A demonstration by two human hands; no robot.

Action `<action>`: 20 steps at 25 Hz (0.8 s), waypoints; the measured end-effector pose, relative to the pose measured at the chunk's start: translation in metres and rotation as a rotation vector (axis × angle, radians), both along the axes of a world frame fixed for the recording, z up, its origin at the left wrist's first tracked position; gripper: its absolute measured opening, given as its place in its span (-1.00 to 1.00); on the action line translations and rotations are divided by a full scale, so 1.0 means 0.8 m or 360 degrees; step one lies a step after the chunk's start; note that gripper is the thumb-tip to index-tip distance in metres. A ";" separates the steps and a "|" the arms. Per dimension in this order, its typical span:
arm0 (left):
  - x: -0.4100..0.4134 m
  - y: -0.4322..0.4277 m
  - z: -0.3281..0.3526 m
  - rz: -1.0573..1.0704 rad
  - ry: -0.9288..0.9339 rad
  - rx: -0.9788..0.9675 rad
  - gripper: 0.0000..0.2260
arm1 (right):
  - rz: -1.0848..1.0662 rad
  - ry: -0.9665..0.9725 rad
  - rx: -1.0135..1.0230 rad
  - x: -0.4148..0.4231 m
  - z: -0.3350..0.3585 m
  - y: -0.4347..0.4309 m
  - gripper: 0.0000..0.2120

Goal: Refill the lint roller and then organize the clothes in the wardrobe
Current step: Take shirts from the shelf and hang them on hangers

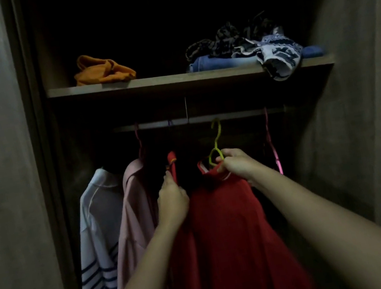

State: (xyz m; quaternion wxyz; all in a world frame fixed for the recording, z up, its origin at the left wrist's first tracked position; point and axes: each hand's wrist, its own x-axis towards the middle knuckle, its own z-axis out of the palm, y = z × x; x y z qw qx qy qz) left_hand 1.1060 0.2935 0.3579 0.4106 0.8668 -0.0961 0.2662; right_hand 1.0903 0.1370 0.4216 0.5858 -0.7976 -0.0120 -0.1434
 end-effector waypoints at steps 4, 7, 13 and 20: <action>0.020 0.012 -0.007 -0.0127 -0.0103 0.0006 -0.43 | -0.0079 -0.0099 -0.0193 0.067 0.031 0.001 -0.81; 0.026 0.012 -0.013 -0.0280 -0.0111 -0.0033 -0.43 | -0.0245 -0.0100 -0.0279 0.105 0.043 0.005 -0.79; 0.036 0.012 -0.024 -0.0409 -0.0211 0.0003 -0.43 | -0.0281 0.0235 -0.0870 0.149 0.037 -0.010 -0.72; 0.005 0.048 0.041 -0.0227 -0.0802 -0.0171 -0.30 | -0.0540 -0.1118 -0.1197 0.085 0.062 0.010 -0.73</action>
